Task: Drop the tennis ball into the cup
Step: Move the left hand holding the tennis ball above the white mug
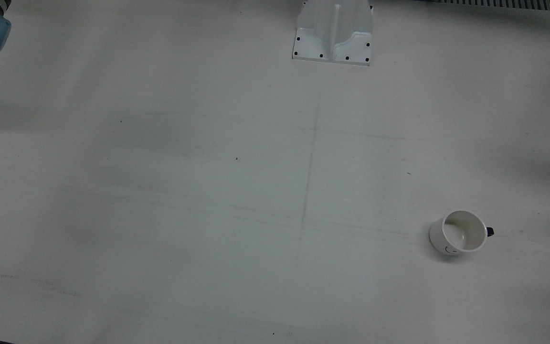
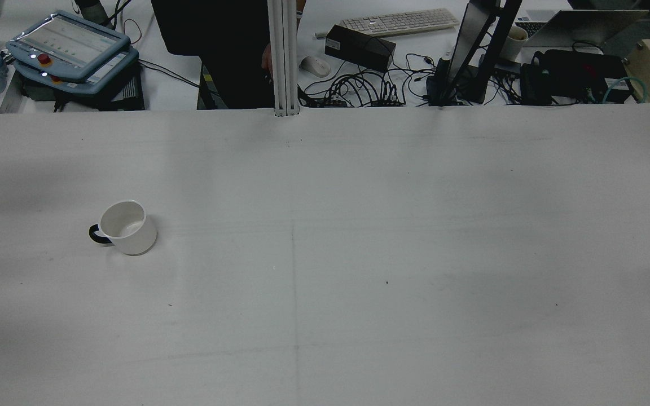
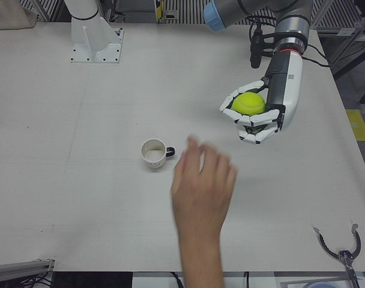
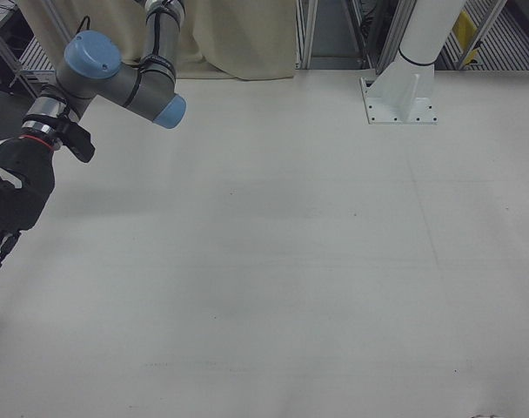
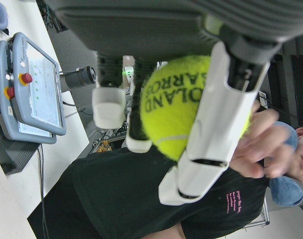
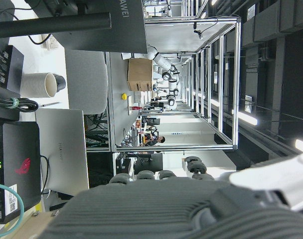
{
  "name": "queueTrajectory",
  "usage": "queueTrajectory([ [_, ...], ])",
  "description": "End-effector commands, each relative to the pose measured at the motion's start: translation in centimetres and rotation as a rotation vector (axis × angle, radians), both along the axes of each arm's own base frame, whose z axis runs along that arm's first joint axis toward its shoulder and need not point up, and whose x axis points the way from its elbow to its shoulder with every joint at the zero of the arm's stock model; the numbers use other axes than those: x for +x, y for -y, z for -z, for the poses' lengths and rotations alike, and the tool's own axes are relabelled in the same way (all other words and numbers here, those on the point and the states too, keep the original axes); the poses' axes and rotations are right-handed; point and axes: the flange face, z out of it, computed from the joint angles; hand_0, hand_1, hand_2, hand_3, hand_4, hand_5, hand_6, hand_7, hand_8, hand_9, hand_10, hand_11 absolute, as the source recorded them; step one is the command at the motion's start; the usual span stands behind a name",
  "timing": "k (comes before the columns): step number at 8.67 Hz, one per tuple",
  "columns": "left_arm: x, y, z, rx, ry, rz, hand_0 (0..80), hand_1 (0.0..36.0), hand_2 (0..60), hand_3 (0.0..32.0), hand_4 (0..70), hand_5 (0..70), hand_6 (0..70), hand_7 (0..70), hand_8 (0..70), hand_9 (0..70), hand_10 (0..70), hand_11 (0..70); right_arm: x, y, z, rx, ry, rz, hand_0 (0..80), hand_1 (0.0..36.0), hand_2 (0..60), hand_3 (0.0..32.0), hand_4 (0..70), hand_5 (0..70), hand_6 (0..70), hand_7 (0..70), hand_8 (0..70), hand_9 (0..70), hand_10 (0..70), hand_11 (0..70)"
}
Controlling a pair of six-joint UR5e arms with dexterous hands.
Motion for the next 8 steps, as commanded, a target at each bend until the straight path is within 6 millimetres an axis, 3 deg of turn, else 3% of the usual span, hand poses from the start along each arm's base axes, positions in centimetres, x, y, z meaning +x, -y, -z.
queueTrajectory([
  [1,6.1,1.0,2.4,0.031,-0.012,-0.109,80.0,36.0,60.0,0.0,70.0,25.7,40.2,70.0,70.0,70.0,70.0,70.0,0.0,0.0,0.0,0.0,0.0,-0.002,0.0,0.0,0.0,0.0,0.0,0.0,0.0,0.0,0.0,0.0,0.0,0.0],
  [3,12.4,1.1,5.2,0.053,-0.023,-0.221,80.0,36.0,60.0,0.0,69.3,25.4,39.3,70.0,68.4,70.0,70.0,70.0,0.0,0.0,0.0,0.0,0.0,0.0,0.0,0.0,0.0,0.0,0.0,0.0,0.0,0.0,0.0,0.0,0.0,0.0],
  [4,15.8,0.6,5.5,0.053,-0.025,-0.281,80.0,36.0,60.0,0.0,68.2,25.3,39.0,70.0,67.9,70.0,70.0,70.0,0.0,0.0,0.0,0.0,0.0,0.0,0.0,0.0,0.0,0.0,0.0,0.0,0.0,0.0,0.0,0.0,0.0,0.0],
  [6,20.4,-0.4,5.5,0.048,-0.03,-0.338,80.0,36.0,60.0,0.0,65.7,25.1,38.3,70.0,66.6,70.0,70.0,70.0,0.0,0.0,0.0,0.0,0.0,0.0,0.0,0.0,0.0,0.0,0.0,0.0,0.0,0.0,0.0,0.0,0.0,0.0],
  [8,22.9,-1.2,5.4,0.043,-0.031,-0.365,80.0,36.0,60.0,0.0,65.3,24.8,38.0,70.0,66.2,70.0,70.0,70.0,0.0,0.0,0.0,0.001,0.0,-0.002,0.0,0.0,0.0,0.0,0.0,0.0,0.0,0.0,0.0,0.0,0.0,0.0],
])
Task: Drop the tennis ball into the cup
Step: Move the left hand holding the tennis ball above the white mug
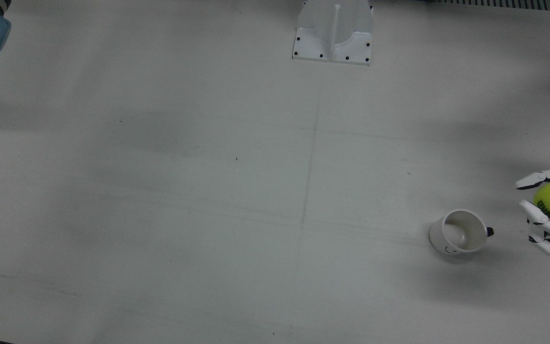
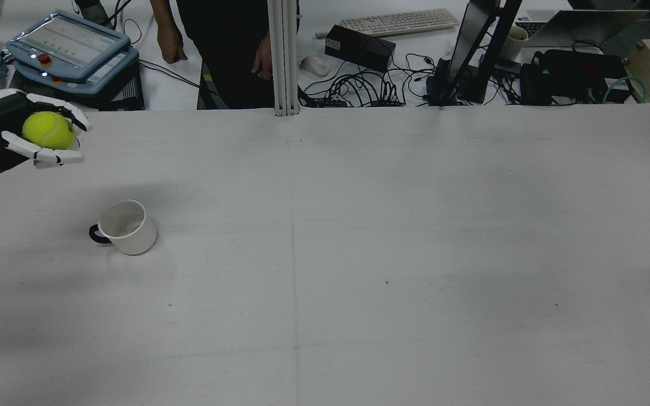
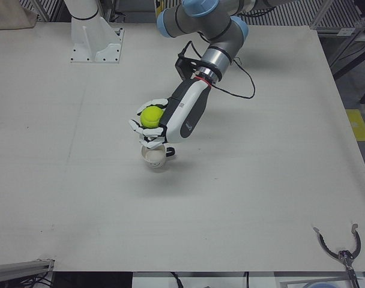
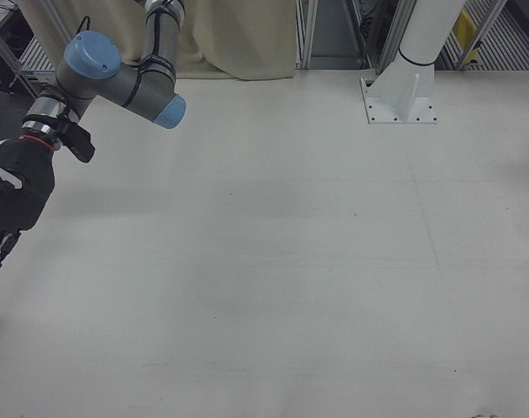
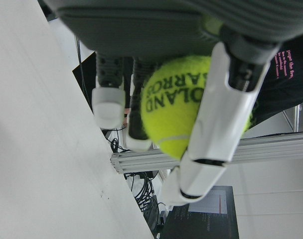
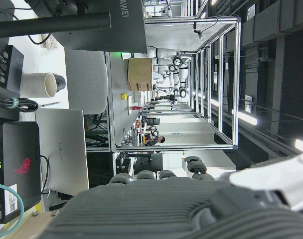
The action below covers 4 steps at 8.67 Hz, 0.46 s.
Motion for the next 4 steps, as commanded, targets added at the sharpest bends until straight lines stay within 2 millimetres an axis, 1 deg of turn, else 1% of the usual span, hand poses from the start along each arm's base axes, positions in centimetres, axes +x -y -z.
queueTrajectory([
  [1,4.41,-1.28,0.11,-0.008,0.003,-0.053,80.0,36.0,60.0,0.0,64.9,24.8,37.8,70.0,66.2,70.0,70.0,70.0,0.0,0.0,0.0,0.0,0.0,0.0,0.0,0.0,0.0,0.0,0.0,0.0,0.0,0.0,0.0,0.0,0.0,0.0],
  [3,4.5,-1.3,-0.12,-0.02,0.008,-0.041,80.0,36.0,60.0,0.0,64.1,24.6,37.4,70.0,65.5,70.0,70.0,70.0,0.01,-0.02,-0.07,-0.002,0.0,-0.001,0.0,0.0,0.0,0.0,0.0,0.0,0.0,0.0,0.0,0.0,0.0,0.0],
  [4,4.04,-1.54,-0.04,-0.024,0.007,-0.032,80.0,36.0,60.0,0.0,63.3,24.4,37.0,70.0,64.8,70.0,70.0,70.0,0.01,-0.02,-0.07,-0.002,0.0,-0.001,0.0,0.0,0.0,0.0,0.0,0.0,0.0,0.0,0.0,0.0,0.0,0.0],
])
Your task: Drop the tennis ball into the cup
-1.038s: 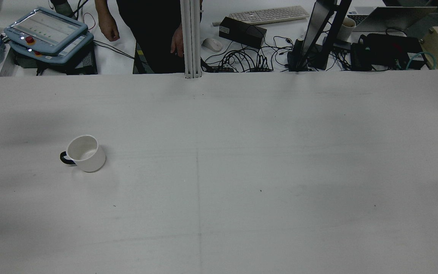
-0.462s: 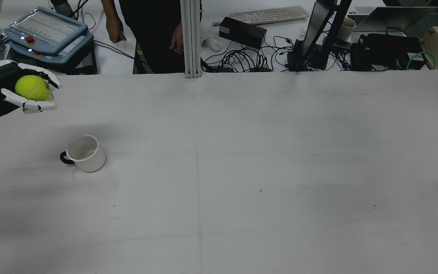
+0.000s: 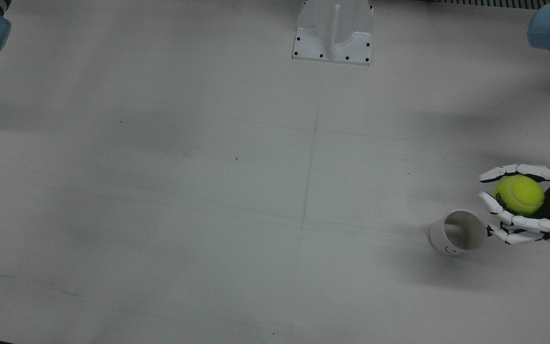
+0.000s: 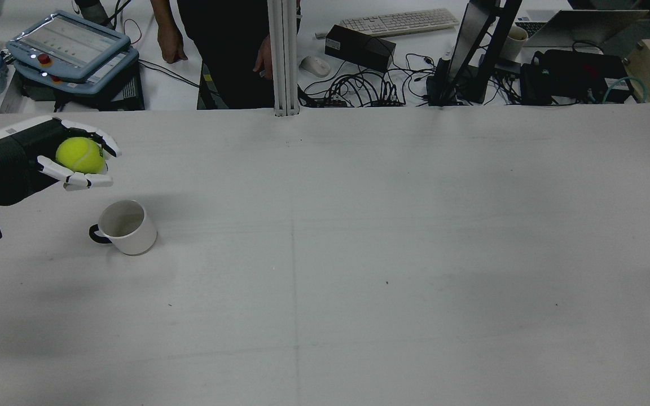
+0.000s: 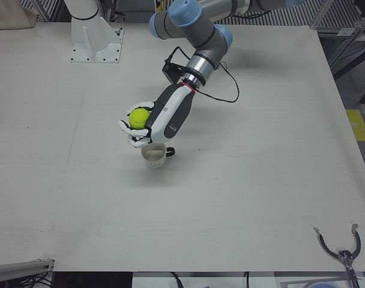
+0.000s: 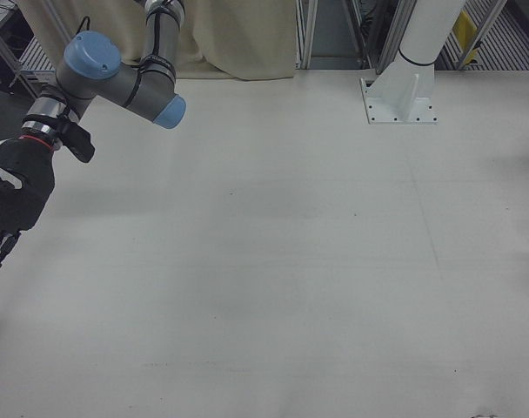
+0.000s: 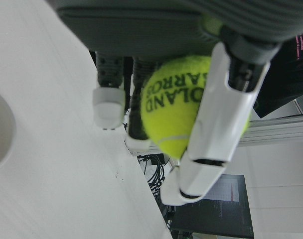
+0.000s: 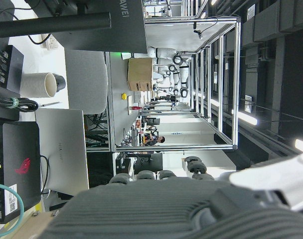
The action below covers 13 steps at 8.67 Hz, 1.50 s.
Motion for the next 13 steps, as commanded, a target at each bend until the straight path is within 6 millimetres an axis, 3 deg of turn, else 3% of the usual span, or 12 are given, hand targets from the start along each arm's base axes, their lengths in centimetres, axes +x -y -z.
queueTrajectory([
  [1,-0.3,-0.3,0.0,0.006,-0.015,0.013,80.0,36.0,60.0,0.0,62.1,23.7,36.0,70.0,62.3,70.0,70.0,70.0,0.0,0.0,0.0,-0.001,0.0,0.0,0.0,0.0,0.0,0.0,0.0,0.0,0.0,0.0,0.0,0.0,0.0,0.0],
  [2,-0.2,-0.2,0.1,0.01,-0.018,0.013,80.0,36.0,58.9,0.0,45.2,18.2,23.0,61.2,39.4,59.3,49.9,70.0,0.0,0.0,0.0,-0.001,0.0,0.0,0.0,0.0,0.0,0.0,0.0,0.0,0.0,0.0,0.0,0.0,0.0,0.0],
  [3,-0.2,-0.2,0.2,0.012,-0.02,0.014,80.0,36.0,35.8,0.0,18.9,13.5,9.4,17.3,12.7,19.6,17.8,29.6,0.0,0.0,0.0,-0.001,0.0,0.001,0.0,0.0,0.0,0.0,0.0,0.0,0.0,0.0,0.0,0.0,0.0,0.0],
  [4,-0.3,-0.3,0.1,0.011,-0.019,0.014,79.7,36.0,39.2,0.0,3.5,12.7,5.3,1.9,5.6,8.0,8.8,16.8,0.0,0.0,0.0,0.001,0.0,0.0,0.0,0.0,0.0,0.0,0.0,0.0,0.0,0.0,0.0,0.0,0.0,0.0],
  [6,-0.2,-0.2,0.3,0.017,-0.024,0.014,70.6,36.0,41.4,0.0,0.0,11.7,4.0,0.0,3.2,4.7,5.6,12.0,0.0,0.0,0.0,0.001,0.0,0.0,0.0,0.0,0.0,0.0,0.0,0.0,0.0,0.0,0.0,0.0,0.0,0.0],
  [10,-0.4,-0.4,0.7,0.026,-0.03,0.014,70.0,36.0,43.7,0.0,0.0,11.6,3.5,0.0,2.1,3.1,4.5,10.5,0.0,0.0,0.0,0.001,0.0,0.0,0.0,0.0,0.0,0.0,0.0,0.0,0.0,0.0,0.0,0.0,0.0,0.0],
  [11,-2.0,-0.5,2.4,0.057,-0.049,0.033,69.6,36.0,44.4,0.0,0.0,11.5,3.4,0.0,1.9,2.8,4.4,10.3,0.0,0.0,0.0,0.001,0.0,0.001,0.0,0.0,0.0,0.0,0.0,0.0,0.0,0.0,0.0,0.0,0.0,0.0],
  [12,-10.0,1.7,2.7,0.071,-0.031,0.185,69.6,36.0,44.8,0.0,0.0,11.5,3.4,0.0,1.9,2.7,4.4,10.3,0.0,0.0,0.0,0.001,0.0,0.001,0.0,0.0,0.0,0.0,0.0,0.0,0.0,0.0,0.0,0.0,0.0,0.0],
  [13,-14.9,2.4,2.2,0.068,-0.008,0.28,68.6,36.0,46.3,0.0,0.0,11.5,3.4,0.0,1.7,2.4,4.6,10.6,0.0,0.0,0.0,0.001,0.0,0.0,0.0,0.0,0.0,0.0,0.0,0.0,0.0,0.0,0.0,0.0,0.0,0.0],
])
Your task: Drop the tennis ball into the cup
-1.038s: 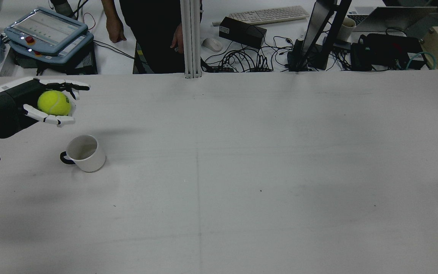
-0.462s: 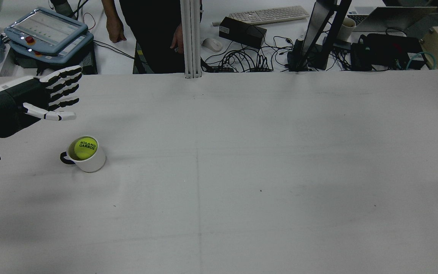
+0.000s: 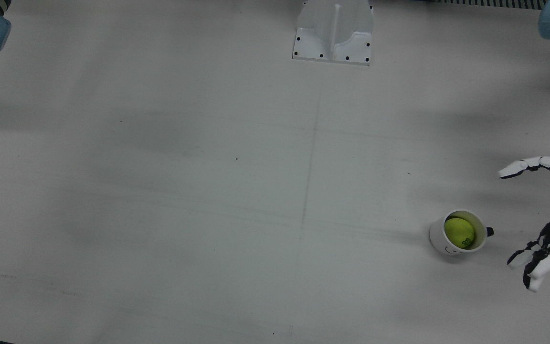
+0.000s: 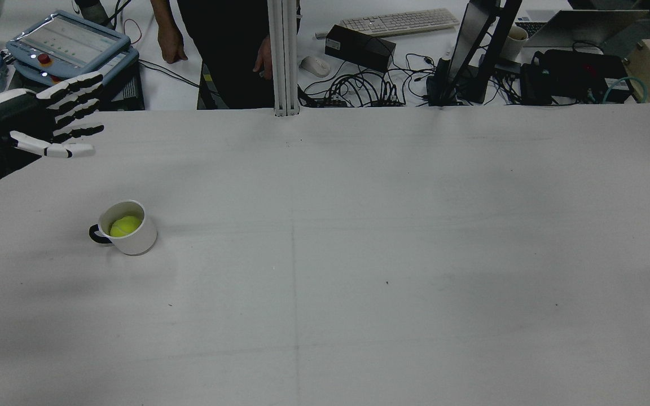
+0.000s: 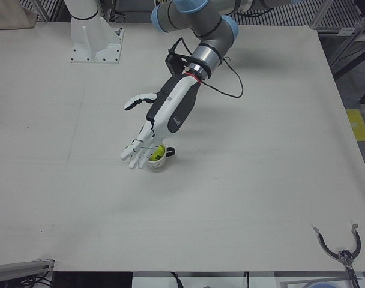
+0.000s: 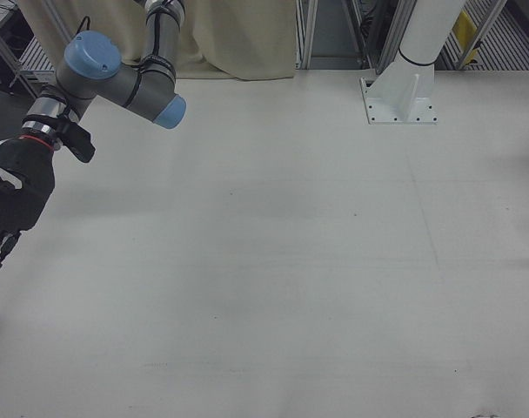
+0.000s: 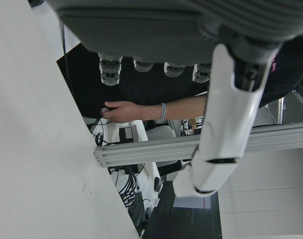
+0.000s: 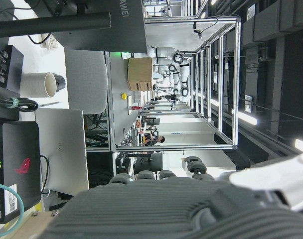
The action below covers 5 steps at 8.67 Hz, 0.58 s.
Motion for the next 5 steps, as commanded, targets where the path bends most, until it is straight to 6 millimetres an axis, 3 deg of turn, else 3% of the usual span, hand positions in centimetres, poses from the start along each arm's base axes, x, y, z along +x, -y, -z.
queueTrajectory([
  [1,-15.1,2.0,-1.7,-0.011,0.043,0.262,66.4,36.0,46.9,0.0,0.0,11.4,3.2,0.0,1.5,2.2,5.0,11.2,0.0,0.0,0.0,0.0,0.0,-0.001,0.0,0.0,0.0,0.0,0.0,0.0,0.0,0.0,0.0,0.0,0.0,0.0],
  [2,-17.4,0.7,-5.6,-0.055,0.062,0.295,65.3,36.0,47.4,0.0,0.0,11.4,2.9,0.0,1.3,1.8,5.0,11.1,0.0,0.0,-0.1,-0.001,0.0,0.0,0.0,0.0,0.0,0.0,0.0,0.0,0.0,0.0,0.0,0.0,0.0,0.0],
  [3,-19.2,0.8,-7.8,-0.085,0.071,0.328,64.6,36.0,47.5,0.0,0.0,11.4,2.6,0.0,1.0,1.6,5.0,11.2,0.0,0.0,-0.1,-0.001,0.0,0.0,0.0,0.0,0.0,0.0,0.0,0.0,0.0,0.0,0.0,0.0,0.0,0.0],
  [5,-20.1,0.3,-10.5,-0.113,0.078,0.335,69.0,36.0,50.3,0.0,0.0,11.9,2.3,0.0,0.7,1.0,4.5,10.6,0.0,0.0,-0.1,-0.001,0.0,-0.001,0.0,0.0,0.0,0.0,0.0,0.0,0.0,0.0,0.0,0.0,0.0,0.0],
])
